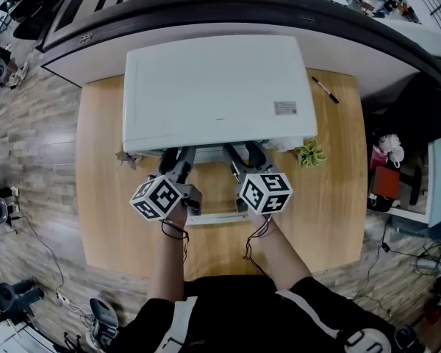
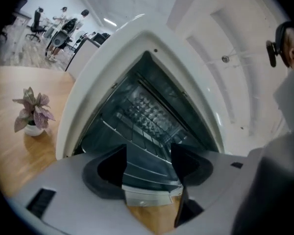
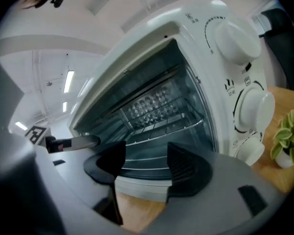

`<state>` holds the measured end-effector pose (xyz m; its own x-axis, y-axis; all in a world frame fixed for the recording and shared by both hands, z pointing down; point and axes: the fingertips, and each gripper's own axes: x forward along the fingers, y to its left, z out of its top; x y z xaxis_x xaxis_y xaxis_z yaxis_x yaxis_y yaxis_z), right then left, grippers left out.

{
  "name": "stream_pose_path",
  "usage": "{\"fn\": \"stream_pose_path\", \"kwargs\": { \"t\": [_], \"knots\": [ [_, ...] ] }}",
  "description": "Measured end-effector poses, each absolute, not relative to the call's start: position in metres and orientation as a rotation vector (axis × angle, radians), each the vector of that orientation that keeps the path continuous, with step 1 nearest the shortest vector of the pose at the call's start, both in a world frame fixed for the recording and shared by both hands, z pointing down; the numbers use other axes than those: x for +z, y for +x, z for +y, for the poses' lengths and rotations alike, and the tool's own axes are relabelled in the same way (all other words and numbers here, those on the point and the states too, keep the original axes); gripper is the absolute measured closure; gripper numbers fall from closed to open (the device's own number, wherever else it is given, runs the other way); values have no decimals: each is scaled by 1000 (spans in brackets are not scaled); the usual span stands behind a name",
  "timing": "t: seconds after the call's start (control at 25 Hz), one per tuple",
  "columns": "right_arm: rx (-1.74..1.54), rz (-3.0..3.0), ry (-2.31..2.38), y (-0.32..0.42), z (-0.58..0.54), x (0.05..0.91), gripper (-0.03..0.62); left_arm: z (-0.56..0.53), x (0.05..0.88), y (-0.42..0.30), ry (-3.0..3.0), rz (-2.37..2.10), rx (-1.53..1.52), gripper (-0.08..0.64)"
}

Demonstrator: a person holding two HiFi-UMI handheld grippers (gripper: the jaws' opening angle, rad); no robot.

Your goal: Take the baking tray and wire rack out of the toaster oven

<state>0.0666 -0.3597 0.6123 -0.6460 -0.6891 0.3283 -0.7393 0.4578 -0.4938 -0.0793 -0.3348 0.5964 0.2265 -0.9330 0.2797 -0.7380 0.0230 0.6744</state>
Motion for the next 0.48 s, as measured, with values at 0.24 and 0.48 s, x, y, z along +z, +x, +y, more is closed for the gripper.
{"fn": "stream_pose_path", "kwargs": {
  "t": [0.24,0.48],
  "knots": [
    [1090,-2611,1320,61,-379,615,334,-349,604,-85,1713,-1541,-366,284],
    [1189,-2609,1348,58,-396,616,344,-363,610,-88,1662,-1528,-423,284]
  ]
}}
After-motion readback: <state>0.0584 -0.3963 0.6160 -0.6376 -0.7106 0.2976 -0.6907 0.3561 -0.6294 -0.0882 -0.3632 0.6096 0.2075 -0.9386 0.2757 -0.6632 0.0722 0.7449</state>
